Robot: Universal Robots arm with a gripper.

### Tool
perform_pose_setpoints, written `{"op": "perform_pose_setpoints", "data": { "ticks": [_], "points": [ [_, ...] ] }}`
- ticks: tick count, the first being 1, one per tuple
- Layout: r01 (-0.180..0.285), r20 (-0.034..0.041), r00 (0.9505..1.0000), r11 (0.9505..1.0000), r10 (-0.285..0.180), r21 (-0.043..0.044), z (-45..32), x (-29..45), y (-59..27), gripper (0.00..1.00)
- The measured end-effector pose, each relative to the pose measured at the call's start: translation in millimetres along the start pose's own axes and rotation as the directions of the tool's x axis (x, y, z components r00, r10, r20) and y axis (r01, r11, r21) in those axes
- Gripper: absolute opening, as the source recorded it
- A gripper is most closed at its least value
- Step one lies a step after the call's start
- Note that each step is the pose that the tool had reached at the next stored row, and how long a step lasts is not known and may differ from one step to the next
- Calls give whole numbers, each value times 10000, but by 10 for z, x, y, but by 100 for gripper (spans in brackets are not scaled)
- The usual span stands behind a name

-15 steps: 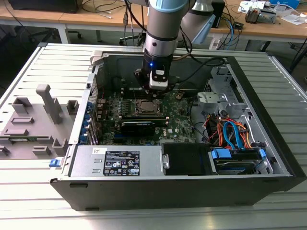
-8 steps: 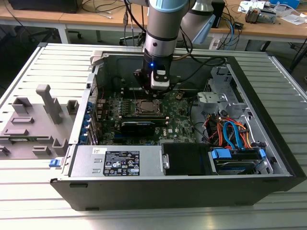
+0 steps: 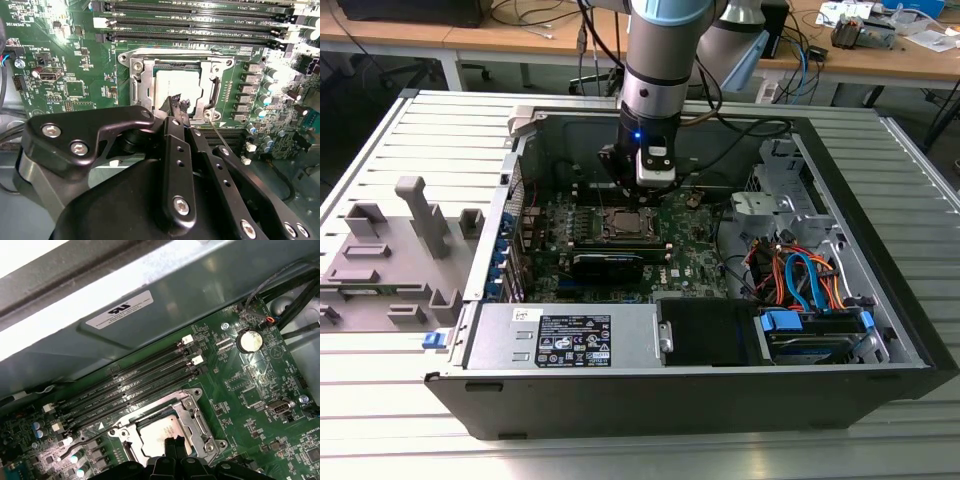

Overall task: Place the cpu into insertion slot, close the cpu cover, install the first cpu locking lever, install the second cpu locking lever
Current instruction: 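Install the first cpu locking lever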

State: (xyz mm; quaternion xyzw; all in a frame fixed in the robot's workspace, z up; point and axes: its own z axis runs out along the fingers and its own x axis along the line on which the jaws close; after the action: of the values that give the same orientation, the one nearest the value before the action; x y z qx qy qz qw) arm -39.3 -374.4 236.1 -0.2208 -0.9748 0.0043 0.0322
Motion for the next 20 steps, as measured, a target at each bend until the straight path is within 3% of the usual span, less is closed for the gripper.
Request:
{"op": "perform_pose_setpoints", "data": {
  "ticks": [20],
  "points": [
    [850, 17, 9964, 9964, -850, 53, 0, 0, 0, 11]
  ]
}}
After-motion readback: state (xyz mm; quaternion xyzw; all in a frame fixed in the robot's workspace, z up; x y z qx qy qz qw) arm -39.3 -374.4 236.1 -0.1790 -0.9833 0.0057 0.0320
